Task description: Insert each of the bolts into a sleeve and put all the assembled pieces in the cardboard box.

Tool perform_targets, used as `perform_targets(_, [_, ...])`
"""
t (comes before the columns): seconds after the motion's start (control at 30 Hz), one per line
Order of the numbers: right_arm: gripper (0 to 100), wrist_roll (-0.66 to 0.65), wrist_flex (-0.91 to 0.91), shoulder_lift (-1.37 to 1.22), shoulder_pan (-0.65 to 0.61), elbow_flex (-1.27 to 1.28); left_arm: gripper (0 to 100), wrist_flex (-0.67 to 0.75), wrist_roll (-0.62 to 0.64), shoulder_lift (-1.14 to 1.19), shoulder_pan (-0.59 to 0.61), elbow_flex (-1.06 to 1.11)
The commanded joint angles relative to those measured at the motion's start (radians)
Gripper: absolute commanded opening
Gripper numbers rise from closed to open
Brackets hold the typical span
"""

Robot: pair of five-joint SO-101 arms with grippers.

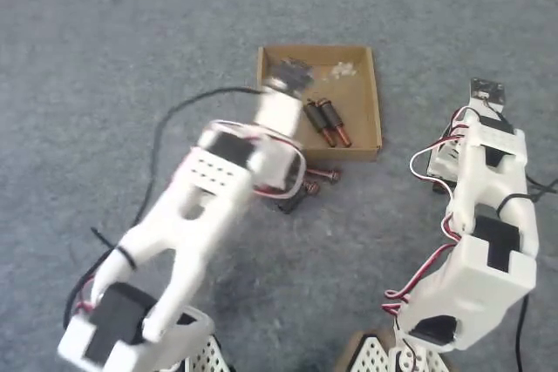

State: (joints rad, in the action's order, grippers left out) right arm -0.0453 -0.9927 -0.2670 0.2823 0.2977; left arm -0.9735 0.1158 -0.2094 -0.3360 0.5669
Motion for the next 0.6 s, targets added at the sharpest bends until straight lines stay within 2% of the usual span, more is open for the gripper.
perform_targets(0.0, [0.6, -0.009, -0.001, 0.008, 0.008, -0.051, 1, 0.026, 0.143, -0.078, 0.18, -0.008])
perform_targets(0.17, [0.6, -0.008, -0.001, 0.008, 0.008, -0.051, 1, 0.181, 0.252, -0.078, 0.388, 0.056])
perform_targets(0.3, [0.6, -0.006, -0.001, 0.008, 0.008, -0.051, 1, 0.342, 0.273, -0.078, 0.511, 0.13])
perform_targets(0.4, [0.6, -0.005, -0.001, 0.007, -0.001, -0.051, 1, 0.414, 0.27, -0.077, 0.559, 0.163])
perform_targets(0.57, [0.6, -0.005, -0.007, 0.01, -0.008, -0.048, 1, 0.453, 0.265, 0.005, 0.56, 0.174])
